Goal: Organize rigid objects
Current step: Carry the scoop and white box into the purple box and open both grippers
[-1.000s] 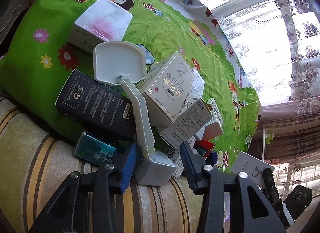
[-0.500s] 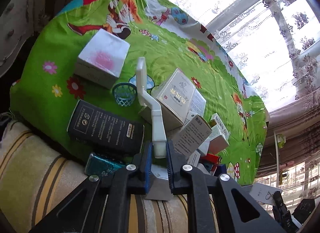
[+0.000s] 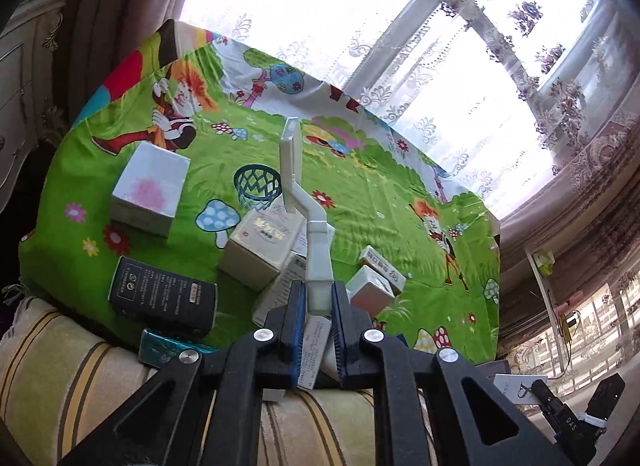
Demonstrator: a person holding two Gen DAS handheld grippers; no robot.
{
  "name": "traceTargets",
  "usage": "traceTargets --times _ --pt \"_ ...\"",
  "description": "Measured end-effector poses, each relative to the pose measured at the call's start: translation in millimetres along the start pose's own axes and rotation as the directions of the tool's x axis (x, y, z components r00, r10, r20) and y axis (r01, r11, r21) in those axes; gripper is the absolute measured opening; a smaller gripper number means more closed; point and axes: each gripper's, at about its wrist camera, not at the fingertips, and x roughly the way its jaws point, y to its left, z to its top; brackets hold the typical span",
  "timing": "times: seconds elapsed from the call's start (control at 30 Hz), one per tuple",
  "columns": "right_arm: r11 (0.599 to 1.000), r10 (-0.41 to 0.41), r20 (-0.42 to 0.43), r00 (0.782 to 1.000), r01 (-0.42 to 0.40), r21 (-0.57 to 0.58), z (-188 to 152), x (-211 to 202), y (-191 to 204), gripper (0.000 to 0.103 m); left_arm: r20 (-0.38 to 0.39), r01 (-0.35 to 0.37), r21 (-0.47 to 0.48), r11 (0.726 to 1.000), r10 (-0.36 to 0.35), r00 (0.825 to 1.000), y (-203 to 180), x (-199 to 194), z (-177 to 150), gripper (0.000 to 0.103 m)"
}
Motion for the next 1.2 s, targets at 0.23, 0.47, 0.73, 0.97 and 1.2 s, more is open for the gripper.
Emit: traceTargets --times 0.23,0.47,0.73,0.97,1.2 --pt "0.997 -0.066 -0.004 0.998 0.066 0.045 -7 -10 -32 0.041 -0.126 0.193 0.134 0.972 -0.177 0.976 -80 2 -39 0.013" --pt "0.993 -0.094 -0.001 0.996 0.094 0.071 -10 -18 -51 0.041 -0.316 0.362 0.206 0.909 -0.288 0.904 -146 21 -90 0.013" --pt "0.982 -0.154 0.013 0.988 0.151 0.111 -10 -29 -71 0.041 -0.470 0.465 0.258 0.847 -0.311 0.826 -187 36 -135 0.014" --pt "0.975 -0.162 0.044 0.986 0.153 0.162 -9 -34 -77 0.078 -0.504 0.470 0.261 0.843 -0.296 0.811 -185 39 -142 0.032" --pt "0.979 -0.174 0.053 0.983 0.168 0.112 -6 -31 -64 0.086 -0.444 0.450 0.295 0.843 -0.296 0.846 -176 33 -135 0.043"
